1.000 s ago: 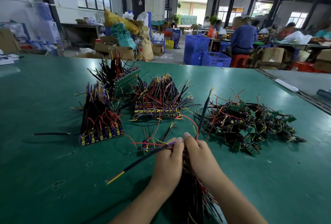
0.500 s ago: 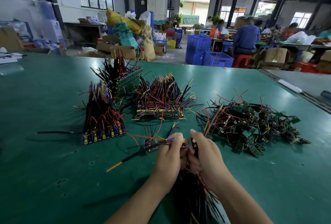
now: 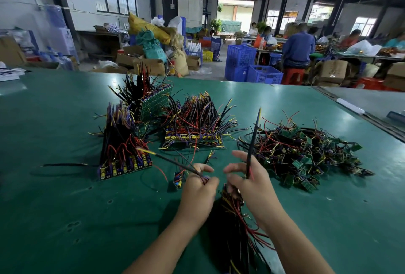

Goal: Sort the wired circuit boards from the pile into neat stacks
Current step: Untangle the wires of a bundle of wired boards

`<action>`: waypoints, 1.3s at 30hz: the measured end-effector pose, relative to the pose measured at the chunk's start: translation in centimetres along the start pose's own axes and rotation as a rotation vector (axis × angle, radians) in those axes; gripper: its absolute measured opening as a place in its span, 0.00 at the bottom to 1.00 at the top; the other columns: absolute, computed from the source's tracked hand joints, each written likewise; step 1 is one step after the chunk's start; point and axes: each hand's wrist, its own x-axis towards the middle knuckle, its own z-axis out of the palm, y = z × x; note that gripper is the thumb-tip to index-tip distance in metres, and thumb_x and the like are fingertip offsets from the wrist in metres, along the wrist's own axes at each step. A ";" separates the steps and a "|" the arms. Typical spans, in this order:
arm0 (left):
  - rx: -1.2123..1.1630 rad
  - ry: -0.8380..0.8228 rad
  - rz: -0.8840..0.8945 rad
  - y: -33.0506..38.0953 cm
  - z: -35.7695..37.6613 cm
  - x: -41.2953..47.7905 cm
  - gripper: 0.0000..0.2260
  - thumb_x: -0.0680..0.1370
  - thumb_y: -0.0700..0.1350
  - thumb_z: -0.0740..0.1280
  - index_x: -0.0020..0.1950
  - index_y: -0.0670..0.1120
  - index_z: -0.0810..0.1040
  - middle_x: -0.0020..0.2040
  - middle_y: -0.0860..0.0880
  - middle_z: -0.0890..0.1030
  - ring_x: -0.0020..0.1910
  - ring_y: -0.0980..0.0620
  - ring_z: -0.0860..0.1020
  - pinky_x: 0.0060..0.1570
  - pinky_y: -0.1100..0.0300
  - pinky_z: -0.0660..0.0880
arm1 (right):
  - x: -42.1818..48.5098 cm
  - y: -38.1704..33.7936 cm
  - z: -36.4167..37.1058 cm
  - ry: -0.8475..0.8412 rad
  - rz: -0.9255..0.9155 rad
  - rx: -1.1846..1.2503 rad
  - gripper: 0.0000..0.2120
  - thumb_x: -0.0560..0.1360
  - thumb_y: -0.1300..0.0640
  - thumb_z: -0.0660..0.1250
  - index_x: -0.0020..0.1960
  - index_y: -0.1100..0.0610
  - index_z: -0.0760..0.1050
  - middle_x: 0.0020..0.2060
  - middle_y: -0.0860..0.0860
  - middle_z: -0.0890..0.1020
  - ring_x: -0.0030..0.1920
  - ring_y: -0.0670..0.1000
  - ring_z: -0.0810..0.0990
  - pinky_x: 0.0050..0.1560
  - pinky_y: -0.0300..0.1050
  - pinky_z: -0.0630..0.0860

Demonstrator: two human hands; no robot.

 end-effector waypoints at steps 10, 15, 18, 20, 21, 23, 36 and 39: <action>0.297 -0.031 0.137 -0.3 -0.3 0.1 0.26 0.65 0.62 0.68 0.61 0.60 0.66 0.34 0.58 0.80 0.37 0.64 0.77 0.41 0.64 0.74 | 0.2 0.1 0.0 -0.049 0.106 -0.055 0.16 0.78 0.66 0.63 0.63 0.55 0.70 0.35 0.53 0.78 0.25 0.46 0.73 0.24 0.39 0.69; 0.181 -0.061 0.078 0.4 -0.1 0.0 0.27 0.65 0.53 0.67 0.61 0.66 0.61 0.54 0.58 0.73 0.48 0.59 0.76 0.50 0.60 0.74 | 0.1 -0.3 -0.4 -0.167 0.145 0.162 0.23 0.66 0.60 0.66 0.58 0.42 0.76 0.39 0.45 0.80 0.32 0.43 0.75 0.31 0.37 0.72; 0.109 -0.046 0.132 0.7 -0.1 0.1 0.15 0.76 0.44 0.66 0.57 0.61 0.69 0.53 0.57 0.76 0.48 0.60 0.76 0.50 0.64 0.71 | 0.3 -0.3 -0.3 -0.175 0.094 0.240 0.17 0.73 0.64 0.67 0.49 0.42 0.83 0.33 0.47 0.78 0.30 0.44 0.73 0.31 0.37 0.71; 0.060 -0.028 0.169 0.6 -0.1 0.1 0.09 0.80 0.41 0.63 0.53 0.57 0.75 0.48 0.58 0.80 0.50 0.57 0.77 0.53 0.65 0.72 | 0.3 0.0 -0.2 -0.120 0.018 0.165 0.14 0.78 0.67 0.63 0.55 0.51 0.79 0.30 0.46 0.78 0.28 0.46 0.72 0.29 0.37 0.69; 0.019 -0.020 0.165 0.7 -0.1 0.0 0.08 0.81 0.42 0.62 0.50 0.56 0.77 0.42 0.59 0.81 0.46 0.55 0.77 0.50 0.62 0.72 | 0.2 0.2 -0.1 -0.097 0.002 0.128 0.13 0.79 0.68 0.62 0.56 0.52 0.76 0.31 0.45 0.79 0.28 0.46 0.71 0.28 0.37 0.68; -0.086 -0.004 0.141 0.9 0.0 -0.4 0.11 0.81 0.49 0.60 0.46 0.56 0.81 0.34 0.54 0.78 0.36 0.52 0.73 0.39 0.57 0.72 | 0.1 0.4 0.1 -0.074 -0.001 0.085 0.13 0.77 0.66 0.64 0.56 0.51 0.75 0.33 0.44 0.80 0.27 0.45 0.69 0.28 0.36 0.66; -0.380 -0.046 0.041 1.9 -0.3 -0.5 0.10 0.78 0.36 0.65 0.44 0.50 0.79 0.37 0.48 0.80 0.32 0.53 0.74 0.28 0.62 0.71 | 0.1 0.5 0.6 -0.009 -0.033 0.161 0.20 0.75 0.74 0.60 0.51 0.52 0.79 0.38 0.48 0.83 0.37 0.48 0.80 0.40 0.40 0.78; -0.439 -0.062 -0.005 2.4 0.0 -0.7 0.10 0.80 0.36 0.62 0.55 0.48 0.78 0.44 0.50 0.79 0.39 0.46 0.77 0.37 0.57 0.74 | 0.0 0.5 0.7 -0.036 -0.043 0.155 0.23 0.75 0.77 0.55 0.51 0.53 0.78 0.36 0.47 0.84 0.32 0.48 0.81 0.34 0.40 0.79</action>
